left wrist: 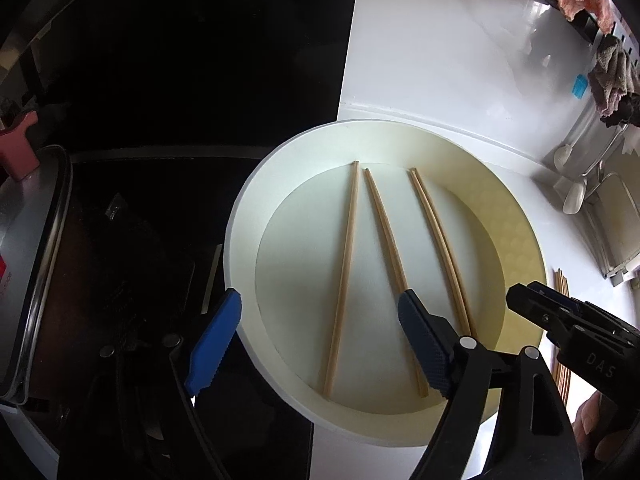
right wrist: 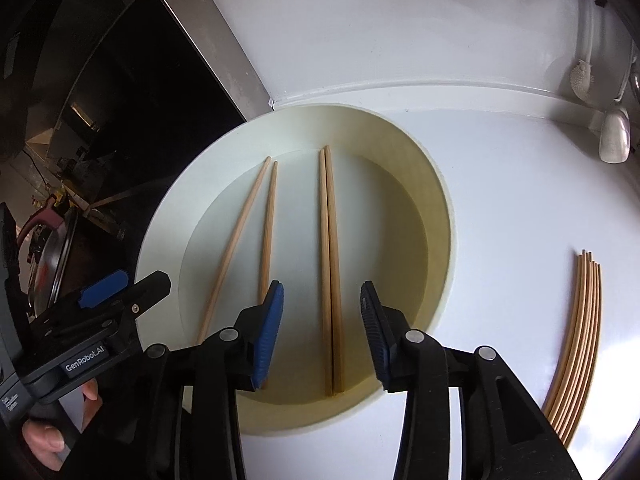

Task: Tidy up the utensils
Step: 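Open both tools to release the chopsticks into the basin, then move both open tools back to the chopstick bundle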

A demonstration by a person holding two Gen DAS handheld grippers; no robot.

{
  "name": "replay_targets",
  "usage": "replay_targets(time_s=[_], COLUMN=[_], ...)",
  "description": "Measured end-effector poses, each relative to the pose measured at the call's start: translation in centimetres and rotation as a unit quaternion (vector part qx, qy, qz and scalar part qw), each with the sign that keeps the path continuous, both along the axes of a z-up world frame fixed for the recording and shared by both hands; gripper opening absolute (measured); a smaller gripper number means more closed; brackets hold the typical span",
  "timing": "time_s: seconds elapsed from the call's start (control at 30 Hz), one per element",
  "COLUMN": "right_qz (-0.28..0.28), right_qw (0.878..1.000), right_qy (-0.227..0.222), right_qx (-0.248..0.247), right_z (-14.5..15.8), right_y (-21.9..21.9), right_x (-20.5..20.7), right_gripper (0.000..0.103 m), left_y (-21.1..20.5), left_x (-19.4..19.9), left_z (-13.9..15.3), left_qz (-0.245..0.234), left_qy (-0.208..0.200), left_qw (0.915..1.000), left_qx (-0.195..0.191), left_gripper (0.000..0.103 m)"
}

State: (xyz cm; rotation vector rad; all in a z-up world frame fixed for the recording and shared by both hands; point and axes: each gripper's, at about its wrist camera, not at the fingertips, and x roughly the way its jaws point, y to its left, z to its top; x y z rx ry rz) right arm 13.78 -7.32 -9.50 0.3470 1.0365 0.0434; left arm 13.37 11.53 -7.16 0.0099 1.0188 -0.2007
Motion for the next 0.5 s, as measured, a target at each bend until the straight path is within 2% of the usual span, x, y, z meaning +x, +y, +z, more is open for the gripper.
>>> replay_targets(time_s=[0.23,0.5], right_qz=[-0.026,-0.065], right_qw=[1.0,0.998], right_qy=[-0.015,0.009], right_qx=[-0.001,0.005], right_z=[2.0,1.7], right_y=[-2.0,-6.5], right_x=[-5.5,-11.3], right_gripper=[0.051,0.054], left_y=[-1.4,-5.7], left_x=[-3.5,-7.7], left_z=[1.9,2.7], left_qz=[-0.024,-0.069], left_qy=[-0.02,-0.027], left_qw=[0.9995,0.9971], left_qx=[-0.011,-0.018], left_gripper=[0.083,0.086])
